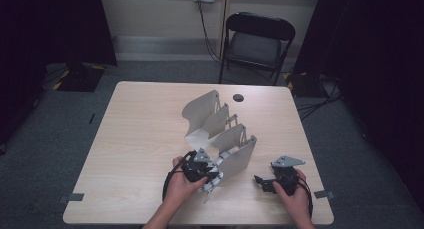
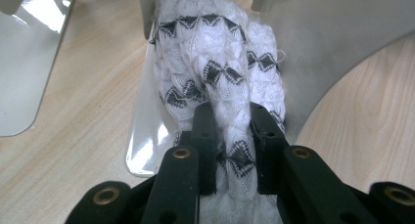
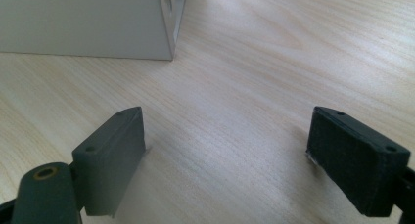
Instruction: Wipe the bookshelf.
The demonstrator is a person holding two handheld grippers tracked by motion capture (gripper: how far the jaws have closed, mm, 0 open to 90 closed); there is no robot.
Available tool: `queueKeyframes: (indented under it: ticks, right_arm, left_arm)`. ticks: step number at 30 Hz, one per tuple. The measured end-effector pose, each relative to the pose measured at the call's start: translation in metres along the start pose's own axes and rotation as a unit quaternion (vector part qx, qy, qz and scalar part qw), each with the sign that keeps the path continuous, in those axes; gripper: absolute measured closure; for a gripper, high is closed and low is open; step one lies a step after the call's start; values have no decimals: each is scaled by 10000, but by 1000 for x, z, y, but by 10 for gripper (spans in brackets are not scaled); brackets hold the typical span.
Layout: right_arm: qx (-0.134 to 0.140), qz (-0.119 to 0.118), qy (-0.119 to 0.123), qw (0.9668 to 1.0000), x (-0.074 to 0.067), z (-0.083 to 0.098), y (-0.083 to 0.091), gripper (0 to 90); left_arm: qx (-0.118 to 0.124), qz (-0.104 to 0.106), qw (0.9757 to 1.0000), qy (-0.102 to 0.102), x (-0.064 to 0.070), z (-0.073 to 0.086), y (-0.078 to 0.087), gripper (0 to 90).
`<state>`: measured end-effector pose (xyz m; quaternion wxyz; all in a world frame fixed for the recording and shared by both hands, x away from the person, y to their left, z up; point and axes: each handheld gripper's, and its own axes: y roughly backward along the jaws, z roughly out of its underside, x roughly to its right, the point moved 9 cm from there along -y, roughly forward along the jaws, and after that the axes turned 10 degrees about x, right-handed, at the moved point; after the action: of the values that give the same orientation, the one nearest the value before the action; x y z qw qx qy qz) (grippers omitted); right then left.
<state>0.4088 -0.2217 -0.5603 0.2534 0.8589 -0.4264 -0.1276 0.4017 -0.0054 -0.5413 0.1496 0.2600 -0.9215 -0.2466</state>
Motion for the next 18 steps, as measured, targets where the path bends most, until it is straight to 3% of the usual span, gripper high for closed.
queueKeyframes:
  ticks: [7, 9, 11, 13, 18]
  right_arm:
    - [-1, -7, 10, 10000, 0, 0, 0, 135]
    - [1, -13, 17, 10000, 0, 0, -1, 135]
    - [2, -12, 20, 10000, 0, 0, -1, 136]
    - [0, -13, 17, 10000, 0, 0, -1, 135]
    - [2, -13, 19, 10000, 0, 0, -1, 135]
  left_arm:
    - [143, -34, 9999, 40, -1, -12, -17, 741]
    - [182, -54, 9998, -73, 0, -15, -23, 696]
    - [123, -113, 9999, -34, -1, -15, -25, 657]
    - [194, -76, 9998, 44, -1, -15, -25, 629]
    - [270, -127, 9996, 11, -5, -17, -9, 511]
